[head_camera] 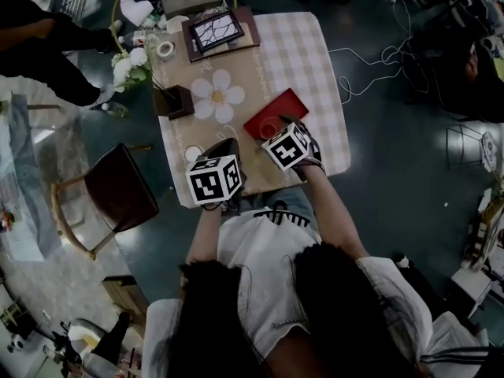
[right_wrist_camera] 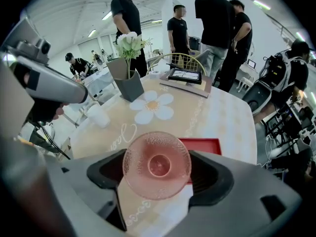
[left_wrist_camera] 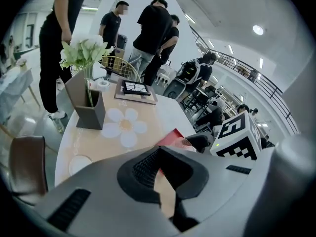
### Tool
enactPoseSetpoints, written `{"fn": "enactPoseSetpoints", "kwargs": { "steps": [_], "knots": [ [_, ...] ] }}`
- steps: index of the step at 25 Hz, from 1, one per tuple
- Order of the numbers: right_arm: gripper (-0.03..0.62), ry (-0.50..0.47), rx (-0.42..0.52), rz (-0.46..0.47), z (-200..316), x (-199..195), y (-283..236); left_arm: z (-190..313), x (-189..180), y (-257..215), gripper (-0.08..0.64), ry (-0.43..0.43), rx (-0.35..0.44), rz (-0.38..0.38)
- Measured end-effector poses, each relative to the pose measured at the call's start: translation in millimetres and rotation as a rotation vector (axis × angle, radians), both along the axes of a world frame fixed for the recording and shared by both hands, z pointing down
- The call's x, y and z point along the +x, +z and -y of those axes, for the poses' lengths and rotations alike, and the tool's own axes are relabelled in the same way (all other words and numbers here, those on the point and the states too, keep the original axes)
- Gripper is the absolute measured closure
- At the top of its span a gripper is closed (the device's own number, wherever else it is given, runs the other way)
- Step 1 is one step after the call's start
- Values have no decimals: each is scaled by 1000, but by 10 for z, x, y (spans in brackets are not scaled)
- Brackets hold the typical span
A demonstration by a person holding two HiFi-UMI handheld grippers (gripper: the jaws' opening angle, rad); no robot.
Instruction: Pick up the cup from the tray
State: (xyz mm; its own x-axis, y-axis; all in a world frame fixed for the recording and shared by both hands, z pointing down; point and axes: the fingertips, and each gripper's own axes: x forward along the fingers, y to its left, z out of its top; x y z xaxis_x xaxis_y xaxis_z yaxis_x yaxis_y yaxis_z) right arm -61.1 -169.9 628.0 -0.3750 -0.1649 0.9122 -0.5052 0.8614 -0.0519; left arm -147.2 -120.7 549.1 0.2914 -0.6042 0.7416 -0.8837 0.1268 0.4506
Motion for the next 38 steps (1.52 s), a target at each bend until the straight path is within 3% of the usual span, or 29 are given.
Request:
{"fn": "enactPoseSetpoints", "kwargs": {
  "steps": [7,16,21,30,38],
  "knots": [
    [196,65,19,34,55,214,-193,94,81,-9,552,27,13,-2],
    [196,188,31,-10,62,893,-128,145,348,-26,552,90,18,-1],
    [196,304,4,-13,40,1234,-57,165,477,-40,552,115,20,0],
    [196,336,-4,-15,55,1510,101,178,625,-39,552,135,11,13],
    [196,336,3,-5,35,1505,74,187,661,-61,552,125,15,18]
  ]
}}
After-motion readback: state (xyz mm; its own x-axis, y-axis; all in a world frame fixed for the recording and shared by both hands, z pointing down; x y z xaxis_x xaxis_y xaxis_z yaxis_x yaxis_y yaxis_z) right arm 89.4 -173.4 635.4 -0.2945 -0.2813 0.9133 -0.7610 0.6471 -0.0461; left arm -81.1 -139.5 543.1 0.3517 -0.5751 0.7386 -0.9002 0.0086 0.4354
